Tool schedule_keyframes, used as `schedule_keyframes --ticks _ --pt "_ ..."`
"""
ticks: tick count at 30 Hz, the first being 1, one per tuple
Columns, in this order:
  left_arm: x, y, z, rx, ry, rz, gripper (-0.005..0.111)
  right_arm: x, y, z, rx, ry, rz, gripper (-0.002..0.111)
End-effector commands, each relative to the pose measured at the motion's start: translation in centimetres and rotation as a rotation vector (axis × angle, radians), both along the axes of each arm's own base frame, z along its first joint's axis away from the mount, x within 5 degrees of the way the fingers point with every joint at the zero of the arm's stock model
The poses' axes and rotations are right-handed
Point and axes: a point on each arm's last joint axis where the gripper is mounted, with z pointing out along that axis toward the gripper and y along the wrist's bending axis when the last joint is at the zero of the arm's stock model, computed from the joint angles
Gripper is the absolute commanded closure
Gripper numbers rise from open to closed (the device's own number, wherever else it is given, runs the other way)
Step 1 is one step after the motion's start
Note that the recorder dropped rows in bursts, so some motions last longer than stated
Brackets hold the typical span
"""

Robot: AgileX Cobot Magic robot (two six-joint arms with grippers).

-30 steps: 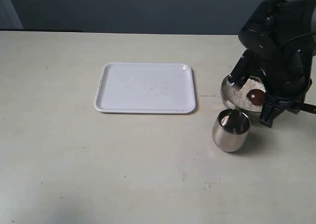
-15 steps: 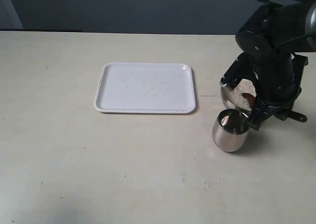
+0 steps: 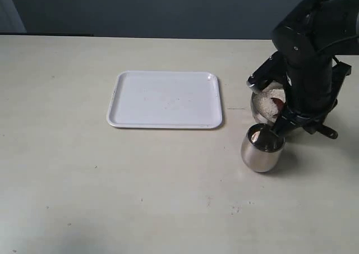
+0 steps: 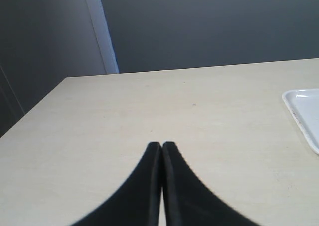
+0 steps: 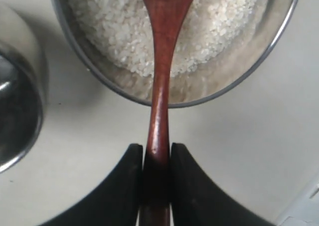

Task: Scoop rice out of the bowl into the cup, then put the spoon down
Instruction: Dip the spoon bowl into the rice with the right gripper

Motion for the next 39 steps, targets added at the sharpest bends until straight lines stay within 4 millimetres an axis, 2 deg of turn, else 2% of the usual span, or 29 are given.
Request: schedule_keyframes --ticks 1,14,23,27,35,39 --pt "0.0 0.0 0.2 -0.004 -0.017 -0.005 0.106 -0.1 0.4 0.2 0.082 -0.003 -0.036 0.109" --pt "0.0 0.0 0.2 -0.004 -0.017 -0.005 0.106 0.5 -1.2 0.7 0.163 -0.018 -0.182 0.109" --pt "0.0 0.0 0.2 -0.004 -0.017 -0.005 0.106 0.0 -1.6 2.9 0.239 -0.062 -0.211 0.109" --pt "0.0 0.0 0.2 -0.004 -0.017 -0.005 0.106 -0.5 -1.8 2.6 0.230 -0.047 -0.213 0.109" --pt "0.0 0.0 0.2 -0.004 -0.017 -0.005 0.106 -2.3 -2.7 0.0 0.213 -0.003 -0.218 0.109" --pt "0.0 0.0 0.2 -0.004 -0.017 -0.005 0.106 -2.7 -3.1 0.9 0.294 -0.085 -0.240 0.109"
